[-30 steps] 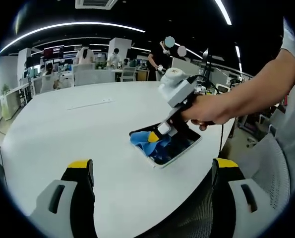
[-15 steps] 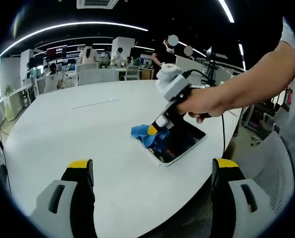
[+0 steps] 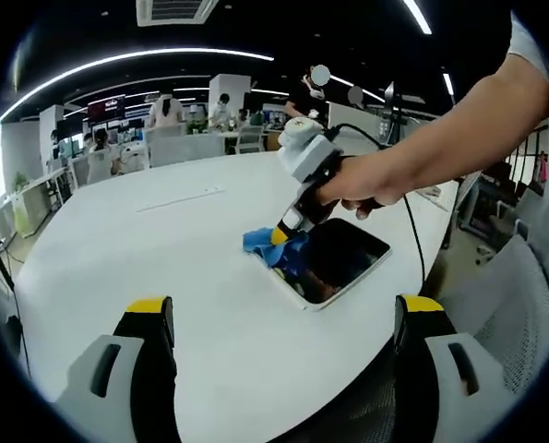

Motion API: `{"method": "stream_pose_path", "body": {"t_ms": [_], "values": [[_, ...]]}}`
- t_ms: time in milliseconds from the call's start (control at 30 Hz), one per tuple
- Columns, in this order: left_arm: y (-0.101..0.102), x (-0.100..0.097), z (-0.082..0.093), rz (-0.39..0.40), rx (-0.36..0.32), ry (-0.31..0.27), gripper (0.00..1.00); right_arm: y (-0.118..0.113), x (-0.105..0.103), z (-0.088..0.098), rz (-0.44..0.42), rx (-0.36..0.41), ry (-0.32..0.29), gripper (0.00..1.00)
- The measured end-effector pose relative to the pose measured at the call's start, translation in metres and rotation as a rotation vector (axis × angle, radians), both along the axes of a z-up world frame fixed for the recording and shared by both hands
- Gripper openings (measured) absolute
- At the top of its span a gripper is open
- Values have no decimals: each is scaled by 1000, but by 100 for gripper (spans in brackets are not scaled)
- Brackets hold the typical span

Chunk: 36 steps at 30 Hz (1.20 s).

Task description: Wipe the mirror surface with the cleaning cloth until all visible marks leave the cleaned area.

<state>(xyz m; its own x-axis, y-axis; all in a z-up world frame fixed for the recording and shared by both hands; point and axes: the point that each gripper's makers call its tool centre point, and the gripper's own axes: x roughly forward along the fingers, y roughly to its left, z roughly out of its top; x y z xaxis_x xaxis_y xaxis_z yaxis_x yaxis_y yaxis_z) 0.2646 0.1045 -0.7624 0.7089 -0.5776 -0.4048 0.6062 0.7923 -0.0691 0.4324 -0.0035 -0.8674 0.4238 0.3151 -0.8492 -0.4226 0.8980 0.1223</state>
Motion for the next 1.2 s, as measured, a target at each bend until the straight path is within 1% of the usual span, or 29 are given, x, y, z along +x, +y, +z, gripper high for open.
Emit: {"method": "stream_pose_path", "body": {"t_ms": [33,100,133,233,300,433,600,700,833,967,1067,1200], "values": [[-3,-2,3,-11,-31,7,99,0,0,0,-1,1,1,0],[-4,-2,6,-20,-48,-8,99,0,0,0,-1,1,4,0],[-5,-2,5,-23,-60,3,99,0,0,0,-3,3,8,0],[-5,-3,3,-23,-55,16,99,-1,-1,0,-12,16,14,0],[-6,-2,4,-25,-57,5,99,-1,-1,0,-3,17,7,0],[-6,-3,4,-26,-56,8,99,-4,-2,0,-6,14,10,0],[-2,-1,6,-10,-56,2,99,-7,-7,5,-8,9,5,0],[-3,-1,6,-16,-54,2,99,-10,-8,7,-7,1,6,0],[-3,-2,5,-20,-56,13,99,-15,-7,6,-4,-11,8,0],[-3,-1,6,-20,-58,5,99,-22,-7,6,-8,-14,8,0],[-3,-2,4,-23,-56,15,99,-26,-5,5,-14,-21,11,0],[-4,-2,4,-25,-59,16,99,-33,-7,6,-21,-23,11,0]]}}
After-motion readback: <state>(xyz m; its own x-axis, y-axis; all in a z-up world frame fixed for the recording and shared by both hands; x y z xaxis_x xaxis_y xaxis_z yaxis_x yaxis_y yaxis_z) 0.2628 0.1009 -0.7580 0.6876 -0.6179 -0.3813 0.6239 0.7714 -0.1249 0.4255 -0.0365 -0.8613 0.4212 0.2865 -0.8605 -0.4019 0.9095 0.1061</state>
